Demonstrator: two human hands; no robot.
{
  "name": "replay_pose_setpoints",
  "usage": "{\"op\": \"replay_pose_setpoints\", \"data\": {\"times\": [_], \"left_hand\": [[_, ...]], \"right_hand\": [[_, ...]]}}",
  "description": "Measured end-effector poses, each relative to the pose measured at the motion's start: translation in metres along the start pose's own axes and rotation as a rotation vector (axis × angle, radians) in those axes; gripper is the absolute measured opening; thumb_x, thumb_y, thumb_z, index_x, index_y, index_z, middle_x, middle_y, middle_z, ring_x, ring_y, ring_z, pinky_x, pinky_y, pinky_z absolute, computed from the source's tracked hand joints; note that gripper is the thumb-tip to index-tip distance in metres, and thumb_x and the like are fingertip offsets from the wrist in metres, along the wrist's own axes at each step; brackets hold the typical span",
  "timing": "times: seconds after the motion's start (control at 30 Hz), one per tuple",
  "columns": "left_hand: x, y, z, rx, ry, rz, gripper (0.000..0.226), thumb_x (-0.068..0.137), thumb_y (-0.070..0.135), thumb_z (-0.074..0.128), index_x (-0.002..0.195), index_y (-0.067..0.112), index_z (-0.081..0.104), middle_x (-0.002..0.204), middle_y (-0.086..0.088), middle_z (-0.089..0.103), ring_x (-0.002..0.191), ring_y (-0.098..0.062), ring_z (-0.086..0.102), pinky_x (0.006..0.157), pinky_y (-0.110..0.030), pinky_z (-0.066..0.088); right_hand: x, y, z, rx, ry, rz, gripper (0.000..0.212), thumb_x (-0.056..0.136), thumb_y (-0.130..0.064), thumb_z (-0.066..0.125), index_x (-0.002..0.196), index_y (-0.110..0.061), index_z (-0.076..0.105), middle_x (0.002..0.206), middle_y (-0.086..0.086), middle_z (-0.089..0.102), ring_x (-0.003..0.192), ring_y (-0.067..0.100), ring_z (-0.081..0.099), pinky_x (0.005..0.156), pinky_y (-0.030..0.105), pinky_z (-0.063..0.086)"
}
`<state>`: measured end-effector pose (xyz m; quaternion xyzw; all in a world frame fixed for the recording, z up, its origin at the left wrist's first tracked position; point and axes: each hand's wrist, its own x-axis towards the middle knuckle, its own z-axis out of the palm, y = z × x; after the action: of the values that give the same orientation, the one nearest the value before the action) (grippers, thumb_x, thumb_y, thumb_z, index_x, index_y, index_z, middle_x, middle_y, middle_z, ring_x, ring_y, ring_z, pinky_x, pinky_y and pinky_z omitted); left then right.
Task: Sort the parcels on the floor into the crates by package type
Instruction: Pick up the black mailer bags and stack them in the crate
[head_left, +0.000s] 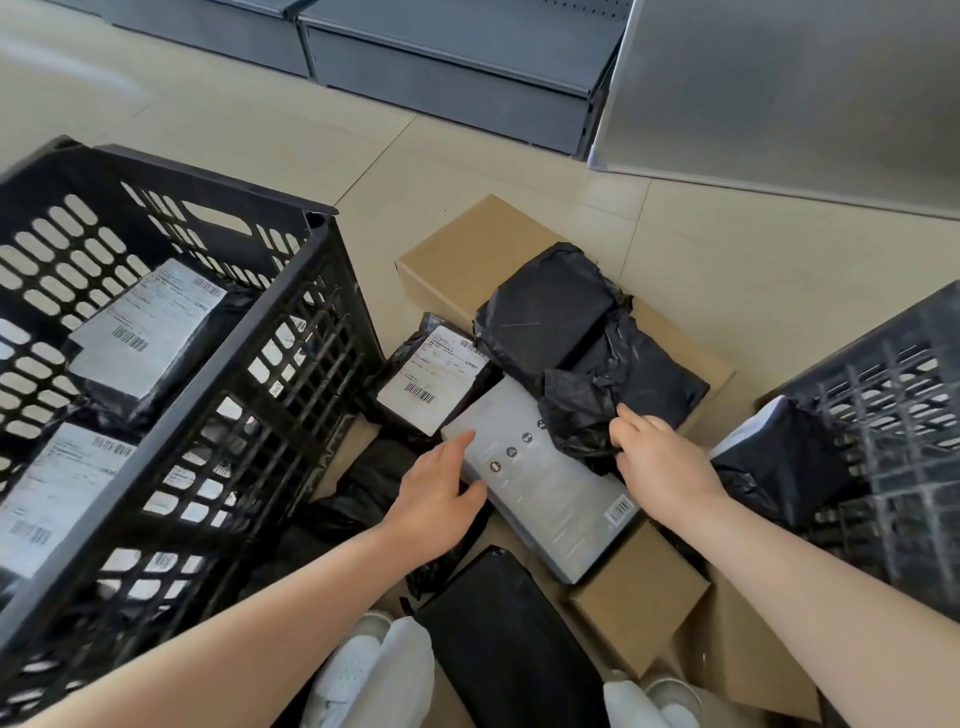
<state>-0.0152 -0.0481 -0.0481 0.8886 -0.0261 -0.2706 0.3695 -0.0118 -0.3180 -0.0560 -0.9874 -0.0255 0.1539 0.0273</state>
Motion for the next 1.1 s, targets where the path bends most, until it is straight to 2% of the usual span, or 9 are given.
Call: {"op": "replay_pose_setpoints", "data": {"times": [0.03,0.1,0.17,0.37,0.5,0.6,0.73,0.9,1.1], "left_hand": [[-0.001,0.000,0.001,-0.008,-0.006,-0.002,0.064,0.099,0.027,0.051,0.155,0.025,0.020,0.157,0.003,0.029,0.142,-0.019,0.030,0.118,-0.042,0.026],[-0.002,-0.001,0.002,-0.025,-0.009,-0.002,0.064,0.098,0.027,0.051,0.155,0.025,0.021,0.157,0.003,0.029,0.139,-0.019,0.035,0.117,-0.042,0.028],[-0.002,-0.001,0.001,-0.032,-0.004,-0.001,0.063,0.099,0.027,0.051,0.155,0.025,0.022,0.157,0.004,0.029,0.141,-0.017,0.031,0.118,-0.041,0.027],[0.000,-0.003,0.000,-0.069,-0.011,0.002,0.063,0.098,0.030,0.051,0.154,0.028,0.023,0.157,0.007,0.028,0.145,-0.013,0.021,0.119,-0.038,0.025],[0.000,-0.004,0.002,-0.104,-0.021,0.006,0.062,0.098,0.030,0.051,0.154,0.029,0.023,0.157,0.009,0.028,0.145,-0.010,0.020,0.117,-0.031,0.024],[0.002,-0.005,0.001,-0.153,-0.033,0.004,0.062,0.097,0.033,0.052,0.153,0.032,0.024,0.157,0.012,0.028,0.145,-0.009,0.021,0.118,-0.035,0.025],[0.003,-0.003,0.001,-0.211,-0.041,0.012,0.061,0.096,0.036,0.053,0.152,0.035,0.026,0.157,0.012,0.028,0.145,-0.007,0.023,0.117,-0.032,0.026],[0.005,-0.001,0.002,-0.281,-0.044,0.015,0.058,0.097,0.042,0.052,0.150,0.040,0.027,0.156,0.012,0.030,0.143,-0.006,0.026,0.115,-0.031,0.027],[0.007,0.004,0.004,-0.400,-0.054,0.012,0.057,0.097,0.042,0.053,0.149,0.040,0.030,0.150,0.019,0.035,0.141,-0.002,0.030,0.115,-0.032,0.028]], "right_hand": [[0.000,0.001,-0.002,0.071,0.033,0.015,0.009,0.100,-0.009,0.045,0.106,-0.010,0.052,0.153,0.006,0.044,0.127,0.024,0.045,0.072,0.036,0.048],[0.000,0.001,-0.008,0.206,0.099,0.058,0.006,0.100,-0.012,0.046,0.103,-0.012,0.051,0.123,0.008,0.060,0.107,0.026,0.054,0.065,0.036,0.045],[0.002,0.002,-0.013,0.285,0.146,0.078,0.005,0.100,-0.015,0.044,0.102,-0.018,0.048,0.103,0.005,0.058,0.091,0.028,0.055,0.063,0.037,0.044],[0.001,-0.002,-0.020,0.389,0.096,0.069,0.007,0.103,-0.015,0.041,0.098,-0.019,0.044,0.084,-0.001,0.052,0.076,0.022,0.052,0.058,0.037,0.034],[-0.003,-0.005,-0.036,0.528,0.201,0.101,0.006,0.105,-0.021,0.039,0.104,-0.018,0.044,0.074,0.002,0.056,0.066,0.019,0.054,0.055,0.036,0.036],[-0.003,-0.009,-0.055,0.652,0.313,0.134,0.007,0.106,-0.025,0.038,0.104,-0.021,0.044,0.077,0.003,0.058,0.069,0.018,0.056,0.058,0.034,0.039],[0.001,-0.009,-0.076,0.901,0.469,0.221,0.013,0.106,-0.029,0.037,0.110,-0.021,0.047,0.083,-0.003,0.056,0.073,0.015,0.054,0.064,0.035,0.041],[0.008,-0.001,-0.081,1.214,0.548,0.401,0.019,0.105,-0.034,0.040,0.113,-0.021,0.050,0.106,0.000,0.061,0.096,0.016,0.056,0.083,0.037,0.045],[0.010,0.013,-0.078,1.422,0.655,0.573,0.013,0.103,-0.028,0.043,0.113,-0.022,0.050,0.101,-0.009,0.057,0.101,0.013,0.054,0.091,0.030,0.044]]}}
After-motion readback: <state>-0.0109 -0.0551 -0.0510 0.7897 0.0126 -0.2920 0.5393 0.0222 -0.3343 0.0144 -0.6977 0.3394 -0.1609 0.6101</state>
